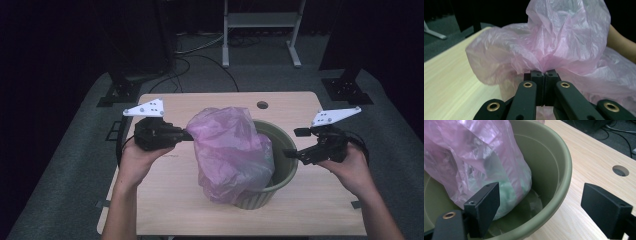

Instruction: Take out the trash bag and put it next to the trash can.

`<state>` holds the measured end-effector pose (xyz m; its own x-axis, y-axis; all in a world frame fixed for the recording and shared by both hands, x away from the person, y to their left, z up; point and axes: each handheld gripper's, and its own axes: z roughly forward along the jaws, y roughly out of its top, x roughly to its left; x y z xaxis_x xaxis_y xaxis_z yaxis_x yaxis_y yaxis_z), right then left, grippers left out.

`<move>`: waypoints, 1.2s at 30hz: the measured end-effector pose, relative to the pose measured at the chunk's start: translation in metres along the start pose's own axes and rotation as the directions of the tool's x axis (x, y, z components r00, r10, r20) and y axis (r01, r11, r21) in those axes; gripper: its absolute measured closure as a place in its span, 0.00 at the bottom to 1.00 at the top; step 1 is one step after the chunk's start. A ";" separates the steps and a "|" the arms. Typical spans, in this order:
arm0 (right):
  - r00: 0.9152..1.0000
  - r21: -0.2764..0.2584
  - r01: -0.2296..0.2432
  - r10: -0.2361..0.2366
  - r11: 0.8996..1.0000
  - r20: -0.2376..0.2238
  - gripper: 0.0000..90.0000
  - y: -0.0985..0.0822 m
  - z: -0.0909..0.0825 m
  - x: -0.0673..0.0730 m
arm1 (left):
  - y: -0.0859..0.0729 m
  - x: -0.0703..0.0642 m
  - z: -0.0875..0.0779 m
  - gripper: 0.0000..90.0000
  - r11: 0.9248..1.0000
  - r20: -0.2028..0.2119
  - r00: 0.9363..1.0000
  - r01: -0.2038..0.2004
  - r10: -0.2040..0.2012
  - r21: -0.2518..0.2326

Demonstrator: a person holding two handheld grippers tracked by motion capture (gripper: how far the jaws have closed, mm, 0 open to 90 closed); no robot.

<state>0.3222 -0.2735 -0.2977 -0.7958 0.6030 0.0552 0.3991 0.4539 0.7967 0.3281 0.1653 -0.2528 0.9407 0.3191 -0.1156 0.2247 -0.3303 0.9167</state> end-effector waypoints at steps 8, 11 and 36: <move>1.000 -0.013 -0.005 0.005 1.000 0.003 0.16 0.001 -0.005 0.000 | 0.007 0.002 -0.014 0.99 0.999 -0.043 0.999 -0.007 0.005 -0.042; 1.000 -0.013 -0.004 0.004 1.000 0.004 0.16 0.001 -0.005 0.000 | 0.012 0.005 -0.024 0.99 0.997 -0.061 0.998 -0.010 0.005 -0.073; 1.000 -0.013 -0.003 0.003 1.000 0.003 0.16 0.002 -0.004 0.000 | 0.069 0.016 -0.087 0.99 0.983 -0.230 0.972 -0.078 0.039 -0.163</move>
<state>0.3210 -0.2755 -0.2941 -0.7932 0.6065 0.0553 0.3952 0.4435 0.8045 0.3362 0.2247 -0.1577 0.8652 0.5012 0.0115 0.1057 -0.2047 0.9731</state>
